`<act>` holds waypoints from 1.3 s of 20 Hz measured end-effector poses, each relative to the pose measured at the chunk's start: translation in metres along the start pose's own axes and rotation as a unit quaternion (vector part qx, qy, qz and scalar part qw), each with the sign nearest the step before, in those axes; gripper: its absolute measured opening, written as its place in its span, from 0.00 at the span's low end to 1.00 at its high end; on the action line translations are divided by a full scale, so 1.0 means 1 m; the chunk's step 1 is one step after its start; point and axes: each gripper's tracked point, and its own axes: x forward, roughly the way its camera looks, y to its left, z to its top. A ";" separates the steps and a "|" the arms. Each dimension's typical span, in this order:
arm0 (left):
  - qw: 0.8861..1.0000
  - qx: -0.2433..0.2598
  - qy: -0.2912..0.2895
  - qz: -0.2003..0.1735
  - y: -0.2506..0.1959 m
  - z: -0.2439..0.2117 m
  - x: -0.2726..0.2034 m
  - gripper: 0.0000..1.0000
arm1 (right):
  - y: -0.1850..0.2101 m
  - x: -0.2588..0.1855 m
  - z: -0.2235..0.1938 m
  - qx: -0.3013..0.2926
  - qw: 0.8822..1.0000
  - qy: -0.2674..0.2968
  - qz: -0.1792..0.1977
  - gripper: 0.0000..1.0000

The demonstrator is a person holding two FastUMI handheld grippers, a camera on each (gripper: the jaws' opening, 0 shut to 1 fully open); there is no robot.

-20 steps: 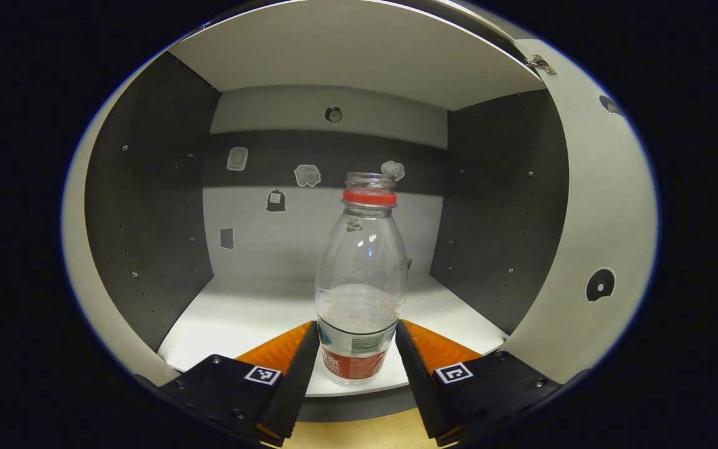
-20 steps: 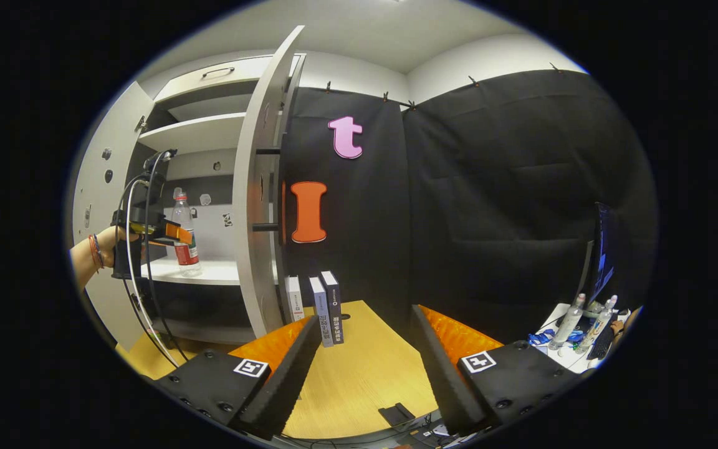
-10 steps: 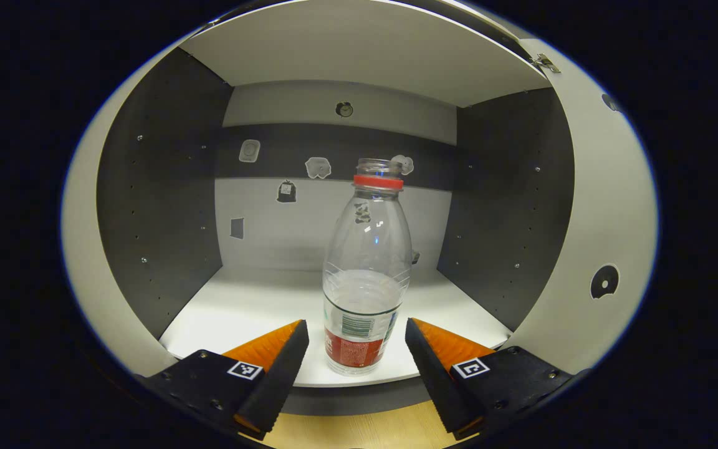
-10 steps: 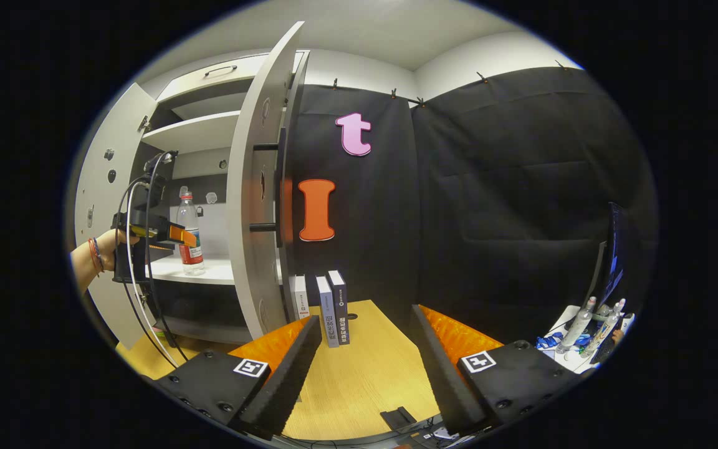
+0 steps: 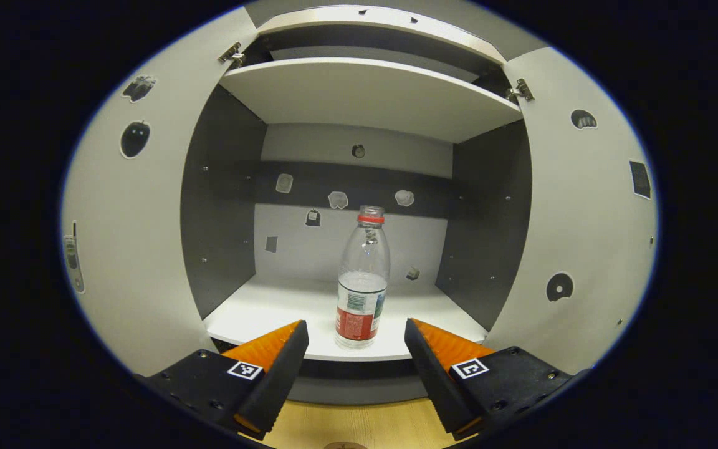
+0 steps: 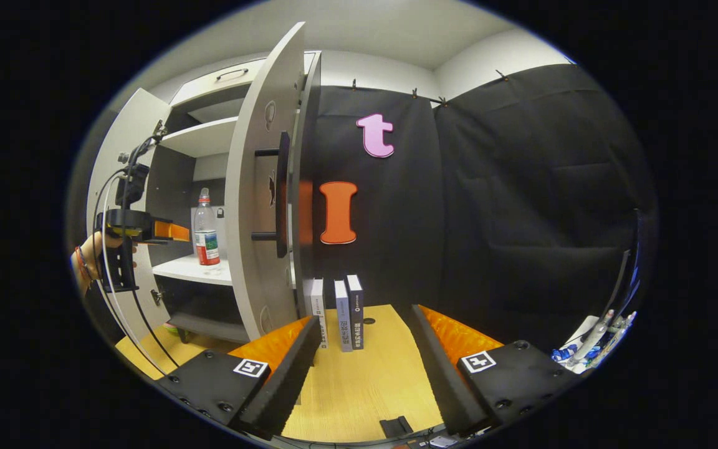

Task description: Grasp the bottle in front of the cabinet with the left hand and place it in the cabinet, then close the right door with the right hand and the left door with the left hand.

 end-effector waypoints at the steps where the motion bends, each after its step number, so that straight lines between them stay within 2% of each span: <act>1: 1.000 -0.001 -0.006 0.004 -0.002 0.001 -0.015 0.95 | 0.000 0.005 -0.002 -0.002 1.000 0.002 0.009 0.96; 2: 1.000 -0.002 -0.012 0.010 -0.004 0.001 -0.031 0.95 | 0.001 0.010 -0.004 -0.006 1.000 0.004 0.018 1.00; 4: 1.000 -0.006 -0.016 0.020 -0.007 -0.006 -0.059 0.95 | 0.004 0.022 -0.005 -0.022 0.999 0.005 0.038 0.97; 6: 0.999 -0.020 -0.018 0.032 -0.007 -0.016 -0.086 0.97 | 0.011 0.033 -0.005 -0.034 0.997 0.004 0.063 0.97; 8: 0.998 -0.040 -0.031 0.033 -0.010 -0.019 -0.110 0.95 | 0.020 0.045 -0.005 -0.036 0.996 0.003 0.087 0.97; 15: 0.993 -0.054 -0.049 0.089 0.009 -0.027 -0.173 0.95 | 0.045 0.074 0.000 -0.031 0.990 -0.006 0.137 0.97; 20: 0.992 -0.057 -0.058 0.099 0.027 -0.026 -0.193 0.95 | 0.048 0.080 -0.001 -0.020 0.993 -0.001 0.117 0.96; 23: 0.994 -0.038 -0.061 0.082 0.039 -0.016 -0.193 0.93 | 0.054 0.077 -0.002 -0.013 0.995 -0.001 0.098 0.96; 24: 0.995 -0.034 -0.063 0.076 0.044 -0.012 -0.193 0.94 | 0.053 0.076 -0.001 -0.013 0.996 -0.001 0.085 1.00; 26: 0.995 -0.032 -0.065 0.062 0.050 -0.009 -0.194 0.95 | 0.049 0.075 -0.002 -0.013 0.998 -0.006 0.064 1.00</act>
